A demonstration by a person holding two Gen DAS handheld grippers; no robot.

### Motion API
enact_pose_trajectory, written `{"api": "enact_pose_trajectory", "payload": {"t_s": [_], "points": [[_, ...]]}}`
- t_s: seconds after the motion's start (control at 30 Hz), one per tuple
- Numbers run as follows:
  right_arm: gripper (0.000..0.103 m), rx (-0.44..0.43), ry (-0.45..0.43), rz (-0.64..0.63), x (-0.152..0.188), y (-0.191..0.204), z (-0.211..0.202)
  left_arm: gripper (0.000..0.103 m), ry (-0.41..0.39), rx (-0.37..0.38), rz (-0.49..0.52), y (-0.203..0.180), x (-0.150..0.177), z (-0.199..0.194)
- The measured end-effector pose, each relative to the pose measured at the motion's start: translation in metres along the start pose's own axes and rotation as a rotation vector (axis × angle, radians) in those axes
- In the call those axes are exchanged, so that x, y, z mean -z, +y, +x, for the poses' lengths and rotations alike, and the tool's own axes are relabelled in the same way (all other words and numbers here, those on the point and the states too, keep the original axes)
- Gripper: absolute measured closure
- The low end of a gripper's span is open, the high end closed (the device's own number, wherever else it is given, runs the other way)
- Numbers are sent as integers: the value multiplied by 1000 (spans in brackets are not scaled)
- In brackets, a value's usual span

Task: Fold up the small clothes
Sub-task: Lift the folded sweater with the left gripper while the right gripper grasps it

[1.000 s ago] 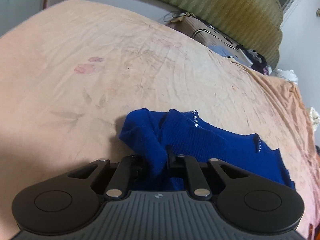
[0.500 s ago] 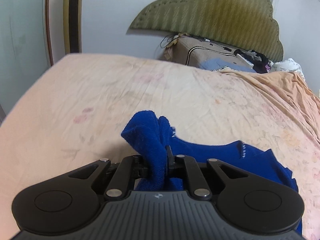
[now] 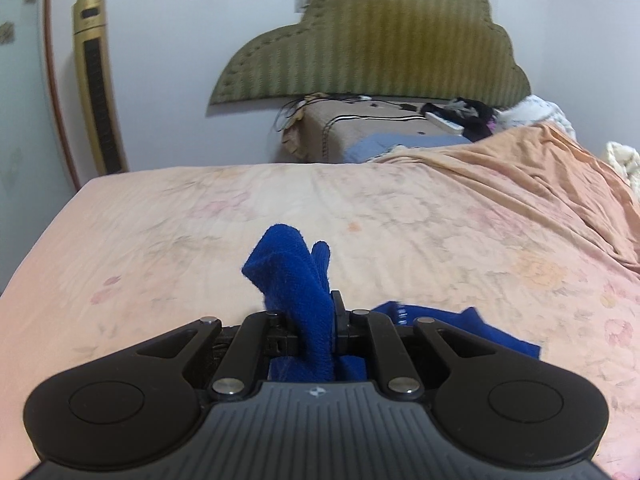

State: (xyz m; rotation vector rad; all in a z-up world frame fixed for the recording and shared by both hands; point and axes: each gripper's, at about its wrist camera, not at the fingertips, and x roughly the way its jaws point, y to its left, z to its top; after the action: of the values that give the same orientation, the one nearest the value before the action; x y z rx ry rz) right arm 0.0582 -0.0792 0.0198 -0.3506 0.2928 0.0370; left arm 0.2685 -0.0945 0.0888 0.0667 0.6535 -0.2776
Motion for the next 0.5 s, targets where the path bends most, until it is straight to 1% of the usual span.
{"api": "enact_pose_trajectory", "payload": {"t_s": [0.13, 0.3, 0.5], "points": [[98, 23, 10, 30, 8, -22, 3, 93, 1, 10, 55, -32, 0, 8], [98, 55, 34, 65, 21, -46, 6, 93, 23, 34, 77, -66, 4, 21], [98, 65, 69, 139, 35, -70, 8, 93, 40, 48, 123, -97, 8, 31]]}}
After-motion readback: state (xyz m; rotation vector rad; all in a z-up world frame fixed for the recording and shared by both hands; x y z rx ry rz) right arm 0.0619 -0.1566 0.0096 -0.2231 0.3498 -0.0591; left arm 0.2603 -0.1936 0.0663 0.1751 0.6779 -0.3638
